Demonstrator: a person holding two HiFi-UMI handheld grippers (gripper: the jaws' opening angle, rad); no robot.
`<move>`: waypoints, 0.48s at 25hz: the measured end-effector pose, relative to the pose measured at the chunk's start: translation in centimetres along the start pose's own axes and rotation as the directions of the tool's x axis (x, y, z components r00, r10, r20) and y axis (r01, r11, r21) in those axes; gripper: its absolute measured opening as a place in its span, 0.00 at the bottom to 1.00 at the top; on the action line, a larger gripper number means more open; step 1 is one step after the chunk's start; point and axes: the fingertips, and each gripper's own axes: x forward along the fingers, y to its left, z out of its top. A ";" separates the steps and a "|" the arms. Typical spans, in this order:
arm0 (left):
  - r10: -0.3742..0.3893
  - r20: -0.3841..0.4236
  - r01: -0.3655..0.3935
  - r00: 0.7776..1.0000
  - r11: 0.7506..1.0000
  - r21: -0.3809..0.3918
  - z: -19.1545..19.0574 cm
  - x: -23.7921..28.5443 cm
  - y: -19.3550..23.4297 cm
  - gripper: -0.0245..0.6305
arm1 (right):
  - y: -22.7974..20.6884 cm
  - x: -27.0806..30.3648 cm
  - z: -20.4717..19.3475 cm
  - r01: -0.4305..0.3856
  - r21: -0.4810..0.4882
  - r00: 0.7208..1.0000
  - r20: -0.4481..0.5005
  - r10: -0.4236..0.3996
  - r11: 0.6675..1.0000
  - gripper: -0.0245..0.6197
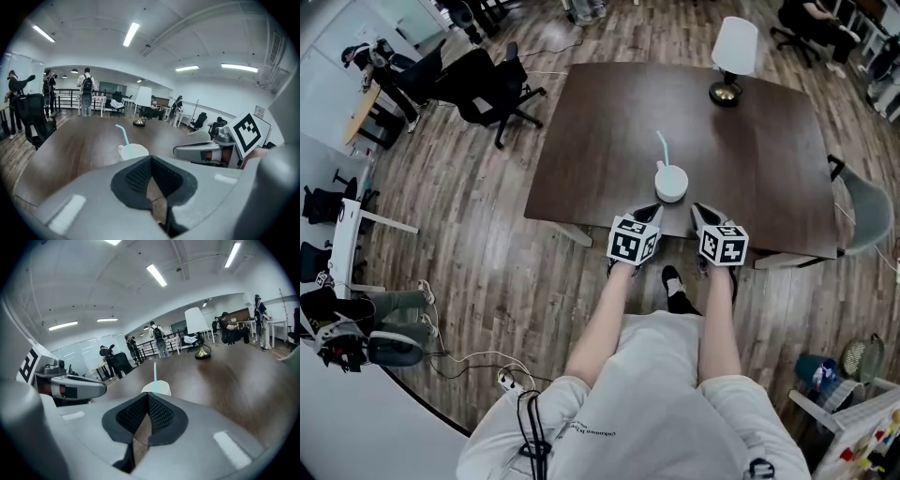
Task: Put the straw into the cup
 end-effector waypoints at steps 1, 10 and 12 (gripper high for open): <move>-0.004 -0.001 0.004 1.000 1.000 0.003 -0.1 0.0 -0.2 0.04 | 0.0 -0.2 -0.3 0.003 -0.005 1.000 -0.006 -0.003 1.000 0.08; -0.015 -0.004 0.015 1.000 1.000 0.003 -0.7 -0.7 -0.7 0.04 | 1.1 -1.5 -1.7 0.010 -0.032 1.000 -0.012 -0.011 0.999 0.08; -0.019 -0.005 0.019 1.000 1.000 0.002 -0.8 -0.6 -1.1 0.04 | 1.0 -1.8 -1.9 0.012 -0.035 1.000 -0.015 -0.012 0.999 0.08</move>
